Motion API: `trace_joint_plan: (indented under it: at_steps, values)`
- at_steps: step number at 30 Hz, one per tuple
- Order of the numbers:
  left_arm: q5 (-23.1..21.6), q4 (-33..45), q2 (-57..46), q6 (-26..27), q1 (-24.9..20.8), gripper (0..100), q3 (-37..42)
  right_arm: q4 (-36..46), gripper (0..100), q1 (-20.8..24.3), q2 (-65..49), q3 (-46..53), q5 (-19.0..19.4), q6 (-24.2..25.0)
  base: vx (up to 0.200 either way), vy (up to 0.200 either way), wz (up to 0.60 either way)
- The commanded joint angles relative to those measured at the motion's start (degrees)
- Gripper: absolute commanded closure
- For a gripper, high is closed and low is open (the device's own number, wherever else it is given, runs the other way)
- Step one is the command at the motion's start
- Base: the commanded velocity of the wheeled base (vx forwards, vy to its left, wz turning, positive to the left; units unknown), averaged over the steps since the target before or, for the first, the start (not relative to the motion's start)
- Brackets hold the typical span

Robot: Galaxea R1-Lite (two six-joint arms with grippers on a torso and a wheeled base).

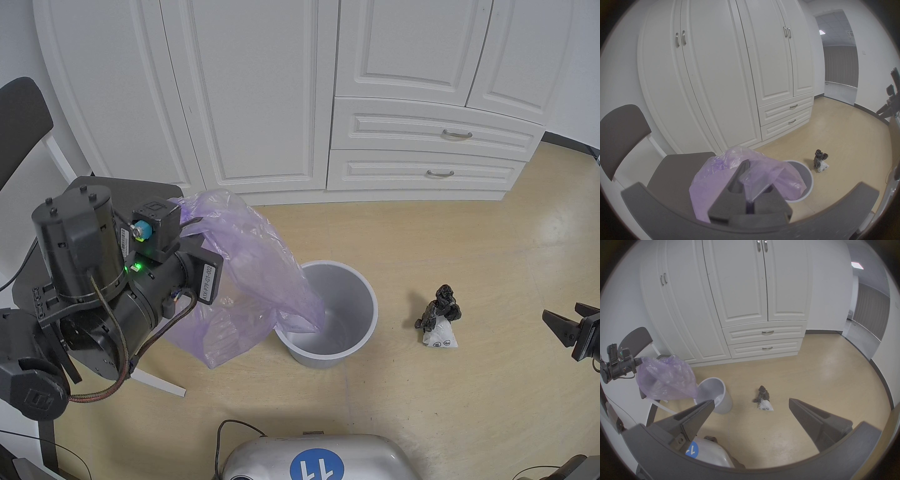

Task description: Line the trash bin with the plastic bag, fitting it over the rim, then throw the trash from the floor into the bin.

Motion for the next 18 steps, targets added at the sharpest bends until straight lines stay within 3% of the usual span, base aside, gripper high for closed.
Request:
trace_joint_plan:
  at_steps: [1, 9, 10, 14, 16, 18]
  values:
    - [0.01, -0.11, 0.37, -0.03, -1.05, 100, -0.19, -0.19, 0, 3.01, 0.31, 0.05, -0.31, 0.79, 0.0, 0.0, 0.0]
    - [0.01, -0.2, 0.19, -0.12, -2.28, 100, -0.89, -3.36, 0, 5.65, 2.51, 0.23, -1.55, 3.51, 0.0, 0.0, 0.0]
    - [0.01, -0.29, 0.1, -0.91, -3.07, 100, -1.51, -4.41, 0, 8.29, 4.0, 0.58, -4.62, 5.27, 0.0, 0.0, 0.0]
    - [0.01, -1.16, -0.25, -2.4, -4.39, 100, -1.95, -4.85, 0, 14.09, 5.76, 1.11, -10.42, 9.4, 0.0, 0.0, 0.0]
    - [0.1, -1.16, -0.25, -2.4, -4.47, 100, -2.04, -4.85, 0, 14.26, 5.85, 1.11, -10.6, 9.49, 0.0, 0.0, 0.0]
    - [0.01, -2.48, -0.42, -5.13, -4.56, 100, -2.3, -5.73, 0, 20.77, 7.25, 2.16, -11.92, 11.25, 0.0, 0.0, 0.0]
